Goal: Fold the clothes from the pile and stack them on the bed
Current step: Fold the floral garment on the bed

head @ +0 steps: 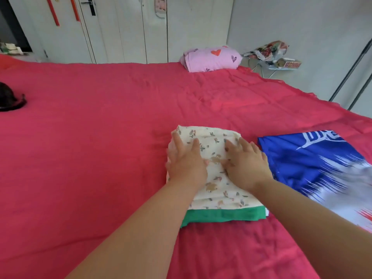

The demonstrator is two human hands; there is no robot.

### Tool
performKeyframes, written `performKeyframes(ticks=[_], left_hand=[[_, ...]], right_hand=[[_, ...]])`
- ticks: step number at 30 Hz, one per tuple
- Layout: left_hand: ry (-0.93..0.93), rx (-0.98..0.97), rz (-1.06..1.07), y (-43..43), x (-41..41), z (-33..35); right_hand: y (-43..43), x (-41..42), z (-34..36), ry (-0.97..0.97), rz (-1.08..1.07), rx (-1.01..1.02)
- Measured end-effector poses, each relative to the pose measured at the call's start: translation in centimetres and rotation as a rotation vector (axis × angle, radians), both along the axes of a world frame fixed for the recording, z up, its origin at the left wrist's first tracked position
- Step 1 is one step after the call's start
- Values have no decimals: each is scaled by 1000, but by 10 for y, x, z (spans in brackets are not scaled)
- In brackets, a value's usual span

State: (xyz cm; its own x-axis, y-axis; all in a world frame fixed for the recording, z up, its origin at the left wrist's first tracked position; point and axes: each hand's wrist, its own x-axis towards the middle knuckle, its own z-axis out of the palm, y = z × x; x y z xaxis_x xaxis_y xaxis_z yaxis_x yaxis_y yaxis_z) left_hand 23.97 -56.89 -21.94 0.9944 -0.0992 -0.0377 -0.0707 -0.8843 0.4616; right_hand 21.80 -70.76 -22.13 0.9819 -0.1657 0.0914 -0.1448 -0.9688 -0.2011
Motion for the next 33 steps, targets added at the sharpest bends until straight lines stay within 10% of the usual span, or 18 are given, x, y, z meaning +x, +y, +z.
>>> performKeyframes(ticks=[33], left_hand=[[195, 337, 52, -34, 53, -71]], right_hand=[[-17, 41, -80, 180, 47, 83]])
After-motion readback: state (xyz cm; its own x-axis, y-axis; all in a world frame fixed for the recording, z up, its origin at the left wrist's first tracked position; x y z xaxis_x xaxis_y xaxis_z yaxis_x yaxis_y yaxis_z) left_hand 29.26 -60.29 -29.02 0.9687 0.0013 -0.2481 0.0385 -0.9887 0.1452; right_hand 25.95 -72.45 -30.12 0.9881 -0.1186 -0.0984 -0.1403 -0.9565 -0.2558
